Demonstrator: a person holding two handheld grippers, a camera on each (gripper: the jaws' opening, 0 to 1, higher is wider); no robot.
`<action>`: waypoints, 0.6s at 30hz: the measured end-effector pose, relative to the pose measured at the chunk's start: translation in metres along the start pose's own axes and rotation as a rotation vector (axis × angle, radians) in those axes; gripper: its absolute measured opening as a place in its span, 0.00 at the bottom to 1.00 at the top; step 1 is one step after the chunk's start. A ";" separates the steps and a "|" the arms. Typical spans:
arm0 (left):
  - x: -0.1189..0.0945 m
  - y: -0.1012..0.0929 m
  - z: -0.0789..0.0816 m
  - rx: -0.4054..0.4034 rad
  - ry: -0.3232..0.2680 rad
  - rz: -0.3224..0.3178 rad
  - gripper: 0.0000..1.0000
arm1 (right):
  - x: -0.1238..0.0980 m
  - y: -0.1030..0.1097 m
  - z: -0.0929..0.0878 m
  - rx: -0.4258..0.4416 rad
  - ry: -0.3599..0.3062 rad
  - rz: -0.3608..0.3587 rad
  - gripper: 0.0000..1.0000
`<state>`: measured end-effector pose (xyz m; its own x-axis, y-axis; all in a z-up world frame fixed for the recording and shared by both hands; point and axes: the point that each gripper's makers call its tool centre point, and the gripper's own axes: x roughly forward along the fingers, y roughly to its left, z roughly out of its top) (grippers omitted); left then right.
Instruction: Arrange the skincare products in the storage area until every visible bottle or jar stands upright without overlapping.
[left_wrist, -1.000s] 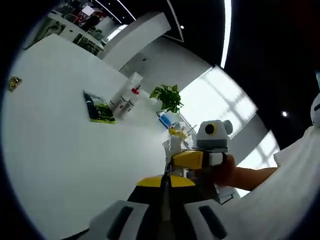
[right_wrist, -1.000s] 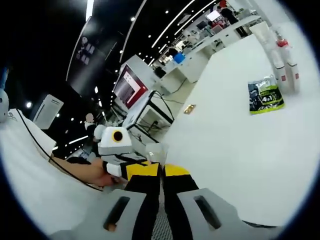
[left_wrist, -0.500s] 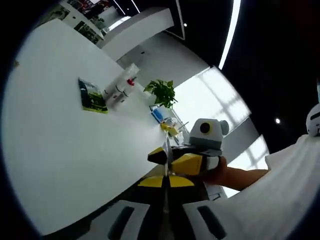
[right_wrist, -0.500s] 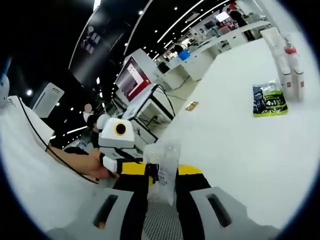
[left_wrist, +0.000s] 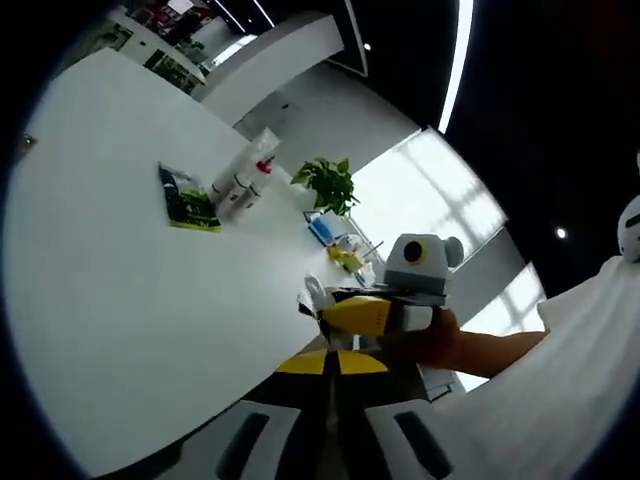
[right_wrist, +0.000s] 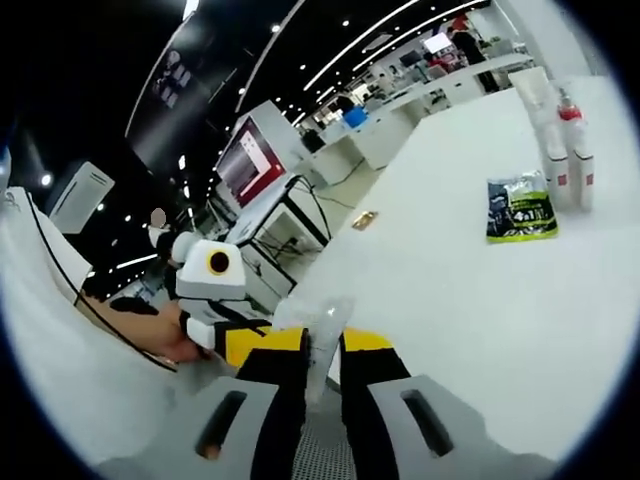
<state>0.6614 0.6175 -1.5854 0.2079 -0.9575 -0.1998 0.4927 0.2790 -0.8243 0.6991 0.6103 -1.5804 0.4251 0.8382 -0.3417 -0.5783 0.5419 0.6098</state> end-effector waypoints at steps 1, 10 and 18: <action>0.000 0.000 0.000 0.001 -0.001 0.002 0.00 | 0.000 0.000 0.000 0.000 0.000 0.001 0.09; -0.013 0.017 0.019 -0.051 -0.112 0.041 0.00 | 0.003 0.005 -0.008 -0.036 0.039 0.008 0.09; -0.011 0.011 0.019 -0.065 -0.113 0.004 0.00 | -0.003 0.000 0.005 0.028 -0.020 0.020 0.10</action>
<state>0.6806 0.6326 -1.5817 0.3051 -0.9412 -0.1453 0.4369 0.2739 -0.8568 0.7013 0.6076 -1.5762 0.4274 0.8473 -0.3154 -0.5674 0.5229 0.6361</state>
